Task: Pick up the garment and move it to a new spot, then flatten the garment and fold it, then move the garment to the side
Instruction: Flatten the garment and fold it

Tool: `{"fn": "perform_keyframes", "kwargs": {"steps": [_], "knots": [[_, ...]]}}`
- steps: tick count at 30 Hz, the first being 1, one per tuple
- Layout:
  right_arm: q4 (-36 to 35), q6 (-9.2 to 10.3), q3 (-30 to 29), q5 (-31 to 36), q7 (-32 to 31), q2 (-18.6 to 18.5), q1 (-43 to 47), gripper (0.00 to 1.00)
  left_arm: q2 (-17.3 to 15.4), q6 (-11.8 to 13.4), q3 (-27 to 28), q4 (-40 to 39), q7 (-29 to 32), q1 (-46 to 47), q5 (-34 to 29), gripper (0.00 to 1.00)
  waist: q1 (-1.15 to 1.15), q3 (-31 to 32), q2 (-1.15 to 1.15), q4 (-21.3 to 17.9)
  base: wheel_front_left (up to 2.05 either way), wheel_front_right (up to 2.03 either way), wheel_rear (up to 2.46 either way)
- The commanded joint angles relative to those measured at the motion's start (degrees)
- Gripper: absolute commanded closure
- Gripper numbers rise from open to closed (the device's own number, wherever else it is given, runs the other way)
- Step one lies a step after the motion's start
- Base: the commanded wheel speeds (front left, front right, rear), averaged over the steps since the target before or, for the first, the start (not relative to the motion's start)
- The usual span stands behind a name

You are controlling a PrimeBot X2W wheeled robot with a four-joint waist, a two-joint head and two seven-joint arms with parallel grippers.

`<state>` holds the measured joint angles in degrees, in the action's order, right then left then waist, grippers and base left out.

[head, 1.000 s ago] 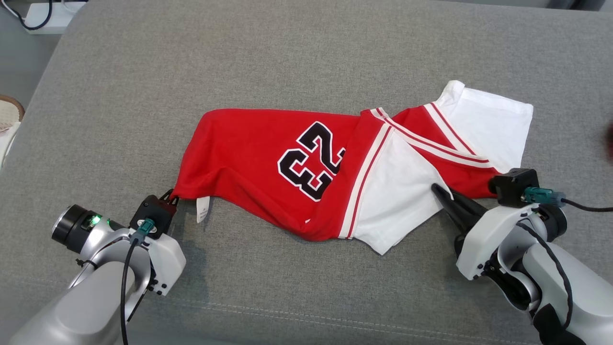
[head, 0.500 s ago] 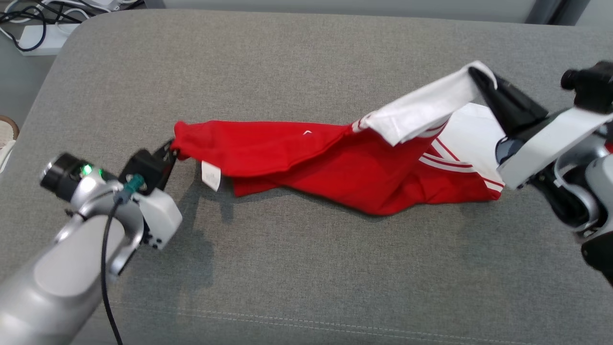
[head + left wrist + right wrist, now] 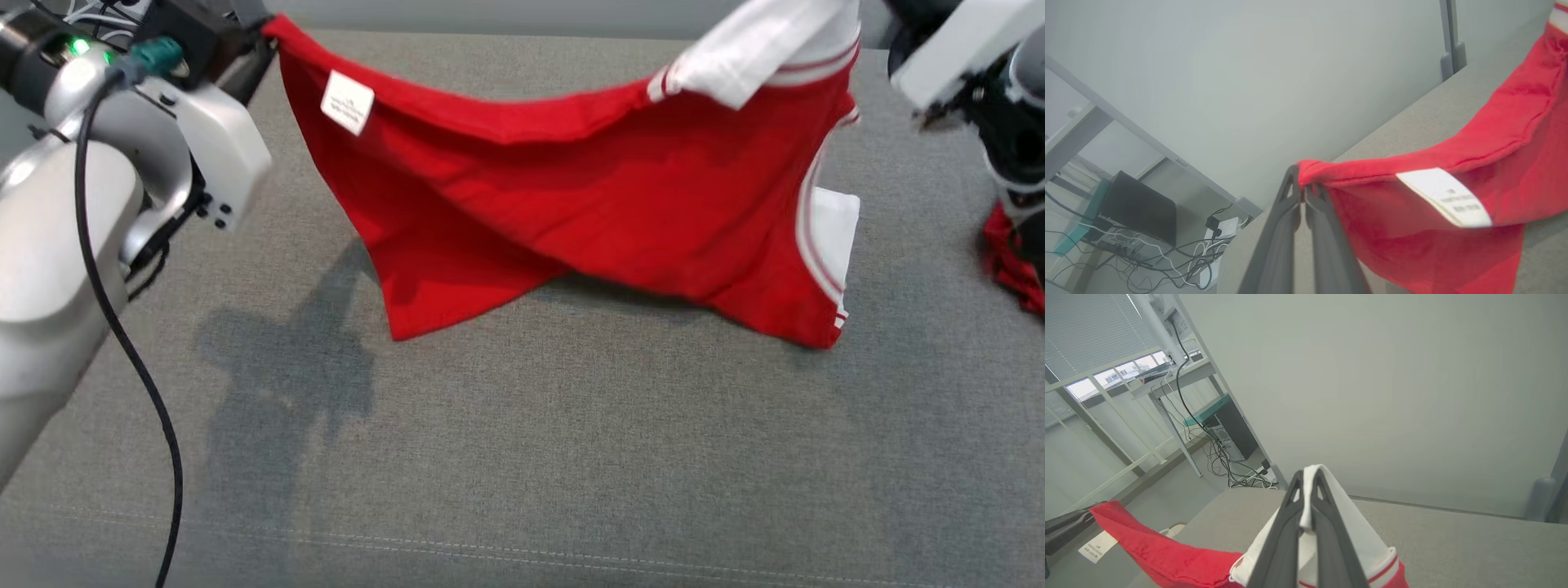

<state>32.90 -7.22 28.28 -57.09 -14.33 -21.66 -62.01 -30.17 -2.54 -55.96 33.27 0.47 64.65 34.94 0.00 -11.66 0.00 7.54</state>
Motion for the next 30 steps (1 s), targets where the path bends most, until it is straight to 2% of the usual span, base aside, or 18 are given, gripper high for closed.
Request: {"fn": "perform_keyframes", "kwargs": {"steps": [1,5,7,9,12,16,22,26,27,30], "knots": [[-0.54,-0.26,-1.62,1.06,3.3,1.44,-5.46,1.0,-2.07,-0.06,3.34,1.4,-0.79,6.2,-0.41,1.0,0.0,-0.24,0.0,0.01,0.0,0.0,0.0],[1.24,-0.26,-4.48,1.92,11.2,4.13,-13.47,1.0,-1.87,1.69,6.07,5.2,-5.8,12.98,-1.79,1.0,0.0,0.27,0.0,-0.17,0.0,0.0,0.0],[1.47,-0.26,-4.86,1.29,12.71,4.24,-15.14,1.0,-2.14,1.12,6.02,6.24,-7.45,14.88,-2.72,1.0,0.0,1.08,0.0,-0.25,0.0,0.0,0.0],[1.74,-0.26,-3.85,-0.82,9.39,3.79,-14.52,1.0,-2.2,-0.66,5.4,6.97,-7.34,14.99,-2.48,1.0,0.0,1.76,0.0,-0.32,0.0,0.0,0.0],[-0.92,-0.26,0.4,-4.42,0.69,1.43,-10.02,1.0,-1.89,-3.51,3.29,7.1,-3.75,10.79,0.54,1.0,0.0,3.09,0.0,-0.86,0.0,0.0,0.0],[-8.11,-0.26,4.68,-10.14,-8.03,-2.76,-0.27,1.0,-2.81,-4.77,1.46,3.84,3.2,1.07,9.61,1.0,0.0,5.19,0.0,-2.16,0.0,0.0,0.0],[-20.14,-0.26,7.46,-18.71,-15.99,-7.44,14.6,1.0,-6.09,-4.92,-0.05,-9.74,11.29,-11.69,23.6,1.0,0.0,8.49,0.0,-3.91,0.0,0.0,0.0],[-28.31,-0.26,9.63,-22.58,-19.6,-9.86,24.51,1.0,-9.64,-3.93,-2.0,-19.36,15.41,-19.23,27.8,1.0,0.0,11.04,0.0,-4.62,0.0,0.0,0.0],[-28.31,-0.26,9.63,-22.58,-19.6,-9.86,24.51,1.0,-9.64,-3.93,-2.0,-19.36,15.41,-19.23,27.8,1.0,0.0,11.04,0.0,-4.62,0.0,0.0,0.0],[-34.66,-0.26,9.6,-25.23,-20.57,-11.6,30.38,1.0,-13.05,-1.61,-2.48,-27.52,17.57,-23.99,30.85,1.0,0.0,11.74,0.0,-5.09,0.0,0.0,0.0]]}}
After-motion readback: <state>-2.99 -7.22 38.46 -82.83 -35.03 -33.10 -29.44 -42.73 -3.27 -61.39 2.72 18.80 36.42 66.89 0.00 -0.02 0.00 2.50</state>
